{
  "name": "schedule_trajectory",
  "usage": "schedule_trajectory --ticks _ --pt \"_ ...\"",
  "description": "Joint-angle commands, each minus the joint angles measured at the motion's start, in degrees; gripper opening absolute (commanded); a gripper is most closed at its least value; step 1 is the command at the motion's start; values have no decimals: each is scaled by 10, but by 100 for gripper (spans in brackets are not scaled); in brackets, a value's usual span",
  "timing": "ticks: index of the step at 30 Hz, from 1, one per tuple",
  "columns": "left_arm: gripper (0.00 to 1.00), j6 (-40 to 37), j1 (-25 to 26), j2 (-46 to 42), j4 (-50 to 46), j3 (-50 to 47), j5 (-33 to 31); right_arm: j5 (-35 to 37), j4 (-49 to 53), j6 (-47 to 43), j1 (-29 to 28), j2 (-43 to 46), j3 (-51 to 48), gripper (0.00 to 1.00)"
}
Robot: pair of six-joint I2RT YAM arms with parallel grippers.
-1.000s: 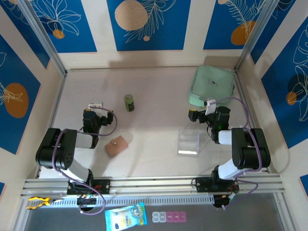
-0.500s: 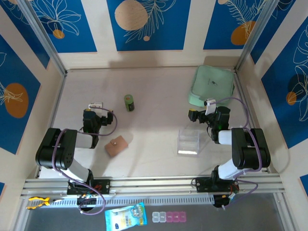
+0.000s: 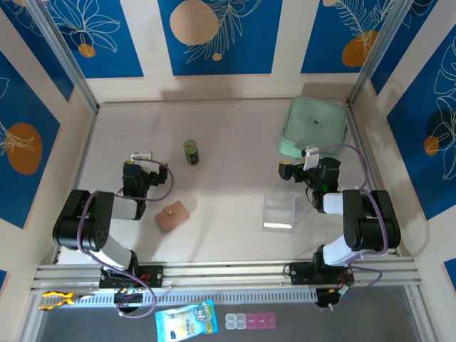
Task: Take the credit cards out of the card holder
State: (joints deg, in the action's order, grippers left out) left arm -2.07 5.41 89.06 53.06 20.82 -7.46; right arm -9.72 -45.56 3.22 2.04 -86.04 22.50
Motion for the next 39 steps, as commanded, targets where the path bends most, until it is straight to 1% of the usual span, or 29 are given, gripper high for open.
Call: schedule_trajectory --ticks 1,9,13,15,17,21,27,28,30,33,34,36,39 --pt "99 -4 -5 -40 -4 -5 0 15 62 -9 -5 41 27 99" --pt "100 -4 -2 -113 -150 41 -15 63 263 -4 -30 109 87 100" --pt "100 27 -1 -150 -235 72 -29 79 380 16 -51 140 122 97" --pt "100 46 -1 -161 -299 97 -31 95 442 36 -64 155 142 96" --pt "100 67 -2 -170 -371 128 -19 109 514 76 -72 167 164 95" --pt "100 112 -1 -191 -493 176 14 103 642 135 -77 180 197 92" --pt "100 138 -2 -223 -656 247 70 124 802 191 -77 194 234 78" --pt "100 137 -2 -226 -677 258 80 123 822 199 -77 195 238 74" --pt "100 133 -1 -232 -709 274 100 121 849 211 -77 195 242 63" --pt "99 110 -2 -235 -737 292 151 108 869 218 -75 196 234 52" --pt "99 104 -1 -236 -744 297 164 105 874 222 -75 197 232 52" --pt "99 98 -2 -239 -745 299 175 105 884 228 -75 196 230 46" --pt "100 87 -1 -241 -735 292 181 121 892 231 -85 192 233 40"
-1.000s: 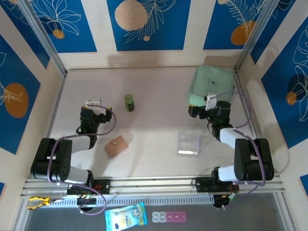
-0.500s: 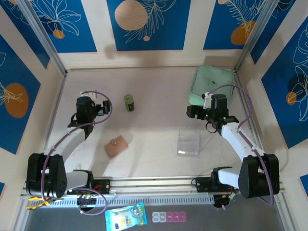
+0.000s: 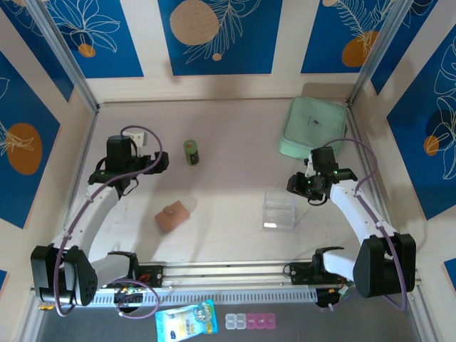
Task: Take the credit cards out of the card holder
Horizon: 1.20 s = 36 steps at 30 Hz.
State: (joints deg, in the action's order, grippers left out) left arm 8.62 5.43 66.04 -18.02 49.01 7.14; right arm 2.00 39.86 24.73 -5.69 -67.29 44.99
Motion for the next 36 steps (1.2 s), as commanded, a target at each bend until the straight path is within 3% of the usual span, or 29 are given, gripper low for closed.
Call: schedule_trajectory --ticks 1,8,36 --pt "100 -24 -2 -12 -24 8 35 15 40 19 -13 0 8 38" --pt "100 -62 -2 -14 -31 2 7 77 42 29 -41 -31 14 32" --pt "100 -56 -3 -9 -30 -1 0 77 7 18 -67 -70 -1 19"
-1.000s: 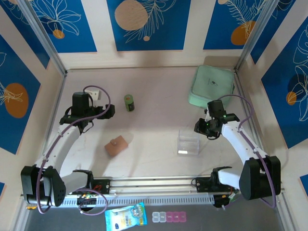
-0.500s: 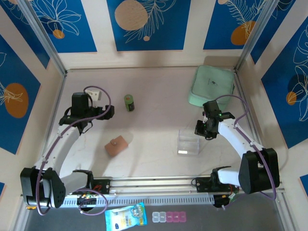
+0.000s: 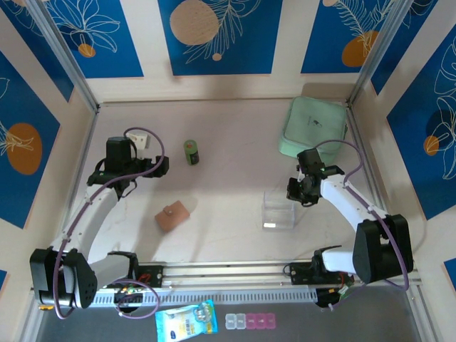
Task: Take the credit cards out of the card holder
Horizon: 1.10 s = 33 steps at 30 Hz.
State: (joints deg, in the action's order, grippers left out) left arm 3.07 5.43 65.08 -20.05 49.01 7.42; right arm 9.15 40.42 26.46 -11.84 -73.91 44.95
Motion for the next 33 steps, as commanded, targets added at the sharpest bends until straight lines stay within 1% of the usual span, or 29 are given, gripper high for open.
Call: schedule_trajectory --ticks 1,8,14,21,26,29,33 --pt "100 0 -2 1 -9 -1 -3 7 3 1 -8 -5 0 19" --pt "100 1 -3 3 -8 -1 1 12 3 3 -10 -4 0 14" --pt "100 0 -2 3 -9 -1 1 19 14 5 -16 4 6 12" --pt "100 2 -3 2 -6 -1 5 24 28 14 -36 -17 54 9" --pt "100 0 -2 3 -5 -1 6 17 32 18 -58 -76 129 8" --pt "100 2 -3 2 -3 -2 11 25 35 17 -79 -127 188 8" --pt "100 3 -2 3 0 -2 13 18 41 21 -100 -207 280 7"
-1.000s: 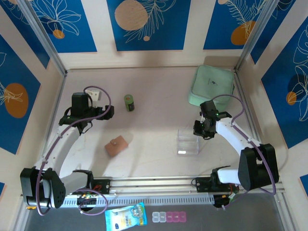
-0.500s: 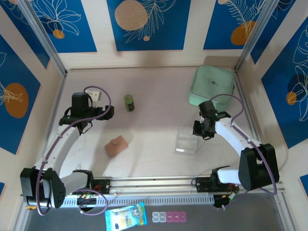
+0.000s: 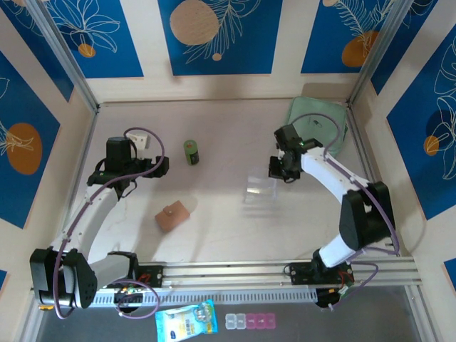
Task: Take the credit cards out of the card holder
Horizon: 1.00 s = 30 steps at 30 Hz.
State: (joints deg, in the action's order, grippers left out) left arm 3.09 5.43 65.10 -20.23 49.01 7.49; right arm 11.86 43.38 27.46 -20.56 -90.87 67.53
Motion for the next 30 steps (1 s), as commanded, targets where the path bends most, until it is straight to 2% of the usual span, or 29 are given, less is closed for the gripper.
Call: schedule_trajectory --ticks 1,13,21,30 --pt "100 3 -2 4 3 -4 13 -9 16 9 -20 -60 81 7" --pt "100 2 -3 17 -4 -2 4 30 101 -4 -57 -286 360 7" --pt "100 6 -2 18 0 -3 10 61 127 0 -71 -353 437 6" --pt "100 8 -3 16 3 -3 9 79 125 7 -80 -367 446 8"
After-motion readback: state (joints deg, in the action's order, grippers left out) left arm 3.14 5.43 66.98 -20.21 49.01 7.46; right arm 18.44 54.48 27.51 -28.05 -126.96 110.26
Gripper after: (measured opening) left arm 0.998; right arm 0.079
